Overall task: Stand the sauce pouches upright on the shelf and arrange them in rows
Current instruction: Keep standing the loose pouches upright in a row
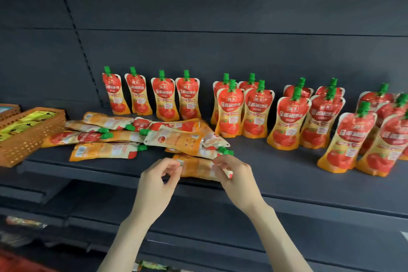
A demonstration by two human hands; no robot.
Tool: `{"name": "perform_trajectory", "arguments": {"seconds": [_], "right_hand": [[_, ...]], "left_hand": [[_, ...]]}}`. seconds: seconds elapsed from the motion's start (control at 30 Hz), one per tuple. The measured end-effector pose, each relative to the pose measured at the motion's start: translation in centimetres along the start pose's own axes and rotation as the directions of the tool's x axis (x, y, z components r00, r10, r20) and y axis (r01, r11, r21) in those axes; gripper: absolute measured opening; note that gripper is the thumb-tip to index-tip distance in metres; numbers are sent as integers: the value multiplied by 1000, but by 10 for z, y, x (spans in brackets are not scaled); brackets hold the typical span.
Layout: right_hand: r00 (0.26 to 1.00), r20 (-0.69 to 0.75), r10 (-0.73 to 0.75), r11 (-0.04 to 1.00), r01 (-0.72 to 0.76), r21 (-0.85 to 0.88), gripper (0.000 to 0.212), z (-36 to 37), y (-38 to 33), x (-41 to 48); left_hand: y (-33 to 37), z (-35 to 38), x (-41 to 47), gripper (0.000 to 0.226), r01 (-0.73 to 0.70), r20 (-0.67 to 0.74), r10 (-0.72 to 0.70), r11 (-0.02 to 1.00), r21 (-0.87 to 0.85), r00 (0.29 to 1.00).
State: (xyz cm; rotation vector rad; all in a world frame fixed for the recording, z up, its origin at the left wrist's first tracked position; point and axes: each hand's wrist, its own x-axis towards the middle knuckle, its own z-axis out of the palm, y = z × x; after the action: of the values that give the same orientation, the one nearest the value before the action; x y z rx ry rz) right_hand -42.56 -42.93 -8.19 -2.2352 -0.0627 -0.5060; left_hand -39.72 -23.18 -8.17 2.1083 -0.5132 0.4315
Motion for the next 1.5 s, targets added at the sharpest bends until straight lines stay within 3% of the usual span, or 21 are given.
{"name": "perform_trajectory", "arguments": {"seconds": [0.17, 0.33, 0.43, 0.57, 0.67, 0.77, 0.83, 0.93, 1.0, 1.07, 1.2, 1.33, 1.5], "right_hand": [[999, -22, 45, 998, -46, -45, 20, 29, -24, 39], [1000, -9, -15, 992, 14, -122, 21, 53, -27, 85], [997, 73, 0, 979, 15, -204, 32, 66, -18, 111], [972, 220, 84, 946, -9, -325, 50, 77, -9, 133], [954, 270, 132, 920, -16, -393, 60, 78, -10, 143], [947, 282, 155, 896, -15, -443, 58, 76, -14, 147], [957, 257, 132, 927, -28, -373, 43, 73, -15, 148], [974, 182, 132, 976, -96, -195, 30, 66, -16, 145], [979, 103, 174, 976, -158, -152, 29, 63, -16, 143], [978, -16, 210, 968, -210, -138, 31, 62, -15, 141], [952, -119, 283, 945, -298, -133, 36, 71, -16, 135], [940, -127, 316, 945, -324, -42, 38, 78, -19, 130], [940, -115, 321, 946, -312, 88, 26, 74, -29, 129]], "left_hand": [[-38, -20, 46, 9, 38, 2, -38, 999, -21, 999], [-69, -26, 93, 16, 66, 32, -66, 997, 31, 997], [-85, -25, 114, 35, 93, 81, -107, 982, 164, 991], [-105, -23, 129, 77, 101, 222, -208, 905, 413, 953], [-106, -25, 141, 87, 85, 238, -240, 849, 521, 941], [-101, -31, 154, 81, 127, 239, -233, 913, 388, 943], [-100, -35, 160, 72, 184, 256, -206, 977, 107, 944], [-107, -35, 169, 60, 209, 245, -157, 957, -202, 957], [-118, -33, 174, 71, 234, 270, -178, 953, -194, 946], [-130, -29, 176, 83, 235, 339, -217, 972, -10, 915], [-136, -28, 182, 79, 34, 414, -172, 947, 320, 894], [-135, -38, 194, 66, 78, 433, -153, 980, 186, 888], [-130, -62, 192, 50, 91, 293, -75, 995, -40, 953]]}}
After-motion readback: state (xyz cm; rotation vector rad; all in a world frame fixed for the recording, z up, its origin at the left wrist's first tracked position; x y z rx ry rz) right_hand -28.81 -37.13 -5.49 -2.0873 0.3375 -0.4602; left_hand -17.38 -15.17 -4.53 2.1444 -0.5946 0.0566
